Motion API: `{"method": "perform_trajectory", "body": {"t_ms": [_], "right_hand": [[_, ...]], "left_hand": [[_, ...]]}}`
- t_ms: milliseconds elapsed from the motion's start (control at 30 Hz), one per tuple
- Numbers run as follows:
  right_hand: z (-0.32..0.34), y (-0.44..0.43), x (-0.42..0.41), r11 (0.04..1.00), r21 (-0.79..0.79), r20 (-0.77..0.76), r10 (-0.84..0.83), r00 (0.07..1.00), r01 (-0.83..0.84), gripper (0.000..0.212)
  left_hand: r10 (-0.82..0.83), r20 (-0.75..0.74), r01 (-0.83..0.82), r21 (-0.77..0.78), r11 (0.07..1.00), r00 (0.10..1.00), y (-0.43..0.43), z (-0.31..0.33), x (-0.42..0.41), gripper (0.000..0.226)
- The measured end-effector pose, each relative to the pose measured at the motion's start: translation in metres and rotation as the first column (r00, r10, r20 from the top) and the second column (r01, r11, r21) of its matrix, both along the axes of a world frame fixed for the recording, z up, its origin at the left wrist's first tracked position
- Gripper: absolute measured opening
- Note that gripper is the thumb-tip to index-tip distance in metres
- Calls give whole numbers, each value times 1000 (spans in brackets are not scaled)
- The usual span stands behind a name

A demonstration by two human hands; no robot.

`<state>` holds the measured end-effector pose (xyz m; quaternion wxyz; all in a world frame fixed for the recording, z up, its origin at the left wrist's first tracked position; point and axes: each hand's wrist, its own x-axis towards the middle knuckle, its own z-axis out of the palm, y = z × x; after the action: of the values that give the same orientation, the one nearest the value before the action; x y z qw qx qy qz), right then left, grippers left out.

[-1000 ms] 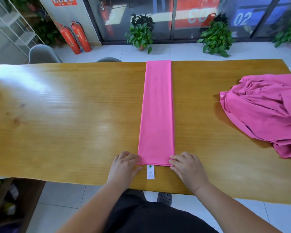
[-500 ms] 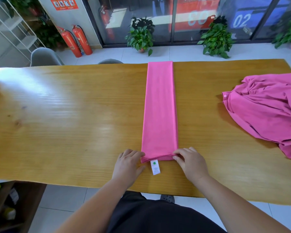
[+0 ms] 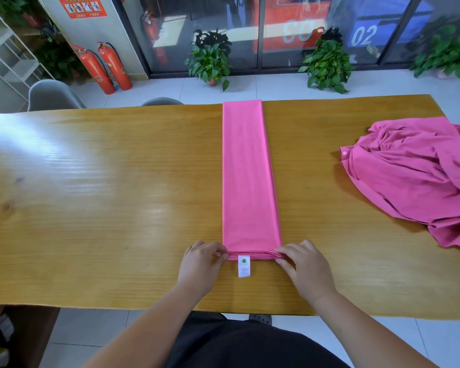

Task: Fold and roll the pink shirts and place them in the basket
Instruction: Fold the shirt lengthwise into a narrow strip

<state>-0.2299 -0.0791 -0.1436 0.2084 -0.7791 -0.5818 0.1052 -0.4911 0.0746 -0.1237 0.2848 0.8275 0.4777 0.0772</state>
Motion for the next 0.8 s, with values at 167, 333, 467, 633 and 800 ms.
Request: {"method": "perform_trajectory", "body": {"t_ms": [167, 333, 467, 633, 800], "right_hand": [[4, 4, 2, 996, -42, -121, -88, 989, 84, 24], [6, 4, -1, 990, -83, -130, -122, 984, 112, 16], [5, 10, -4, 998, 28, 50, -57, 997, 56, 15], [-11, 2, 1, 959, 101, 375, 210, 903, -265, 27], [-24, -15, 15, 940, 106, 416, 255, 873, -325, 35]], "left_hand": [[55, 55, -53, -42, 998, 997, -8, 1, 0, 10], [103, 47, -100, -75, 992, 994, -16, 2, 6, 9], [30, -43, -26, 95, 995, 999, -13, -5, 13, 19], [-287, -179, 335, 373, 865, 941, -15, -19, 11, 22], [-312, -126, 336, 376, 863, 942, -19, -23, -8, 31]]}}
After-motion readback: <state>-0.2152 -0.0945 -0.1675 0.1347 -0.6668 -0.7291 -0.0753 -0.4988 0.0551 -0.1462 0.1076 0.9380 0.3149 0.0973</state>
